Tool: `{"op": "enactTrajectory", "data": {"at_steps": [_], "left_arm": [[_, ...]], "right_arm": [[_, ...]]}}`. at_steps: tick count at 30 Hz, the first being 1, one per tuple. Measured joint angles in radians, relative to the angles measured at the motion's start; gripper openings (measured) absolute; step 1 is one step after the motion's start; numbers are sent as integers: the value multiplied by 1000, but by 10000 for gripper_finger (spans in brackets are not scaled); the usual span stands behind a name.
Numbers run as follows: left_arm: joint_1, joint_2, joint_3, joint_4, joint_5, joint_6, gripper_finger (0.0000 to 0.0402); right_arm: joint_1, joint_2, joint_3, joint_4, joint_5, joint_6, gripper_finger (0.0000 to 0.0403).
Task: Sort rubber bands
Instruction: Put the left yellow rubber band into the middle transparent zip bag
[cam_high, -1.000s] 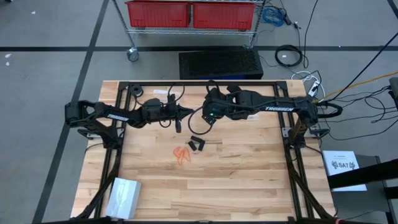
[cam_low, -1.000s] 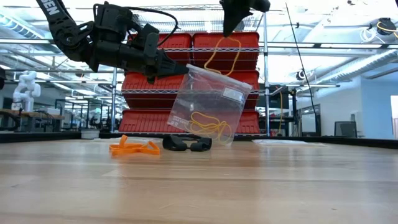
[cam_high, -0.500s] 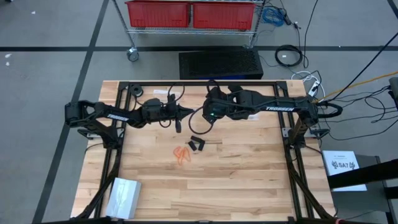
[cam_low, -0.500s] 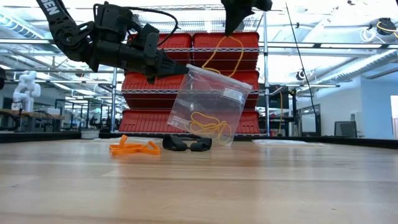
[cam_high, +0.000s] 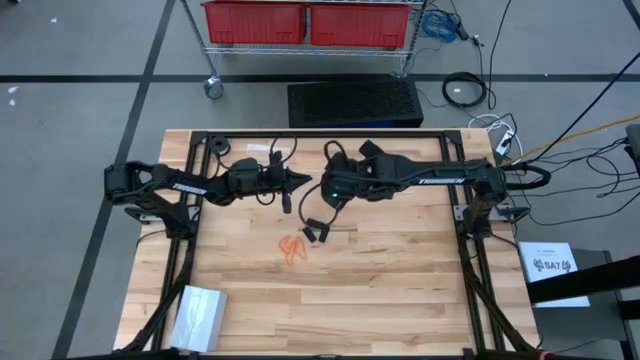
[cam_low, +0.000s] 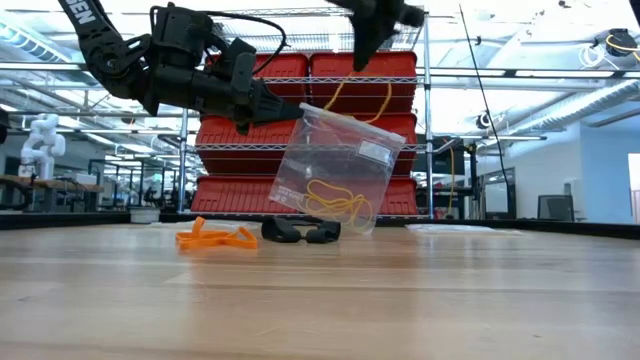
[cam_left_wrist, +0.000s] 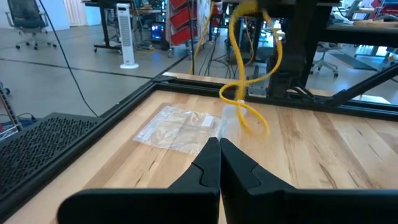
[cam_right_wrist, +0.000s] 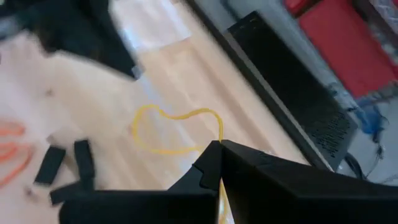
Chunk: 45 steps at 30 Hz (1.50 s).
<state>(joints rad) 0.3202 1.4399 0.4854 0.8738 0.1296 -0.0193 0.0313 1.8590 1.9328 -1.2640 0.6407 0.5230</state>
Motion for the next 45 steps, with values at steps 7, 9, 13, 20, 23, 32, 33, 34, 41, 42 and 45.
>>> {"op": "enactTrajectory", "data": {"at_steps": [7, 9, 13, 20, 23, 32, 33, 34, 41, 42, 45], "left_arm": [[0, 0, 0, 0, 5, 0, 0], [0, 0, 0, 0, 5, 0, 0], [0, 0, 0, 0, 5, 0, 0], [0, 0, 0, 0, 5, 0, 0], [0, 0, 0, 0, 6, 0, 0], [0, 0, 0, 0, 6, 1, 0], [0, 0, 0, 0, 6, 0, 0], [0, 0, 0, 0, 6, 0, 0], [0, 0, 0, 0, 10, 0, 0], [0, 0, 0, 0, 10, 0, 0], [0, 0, 0, 0, 11, 0, 0]], "right_arm": [[-43, 84, -16, 61, -122, -134, 0], [-56, 101, -16, 69, -142, -157, 0], [-80, 119, -16, 73, -186, -181, 0], [-98, 120, -16, 87, -232, -214, 0], [-106, 123, -16, 103, -255, -230, 0], [-117, 124, -16, 147, -319, -266, 0], [-119, 124, -16, 148, -336, -267, 0], [-120, 125, -16, 151, -343, -270, 0], [-152, 138, -16, 167, -384, -281, 0], [-156, 141, -16, 164, -385, -281, 0], [-163, 151, -17, 164, -386, -289, 9]]}}
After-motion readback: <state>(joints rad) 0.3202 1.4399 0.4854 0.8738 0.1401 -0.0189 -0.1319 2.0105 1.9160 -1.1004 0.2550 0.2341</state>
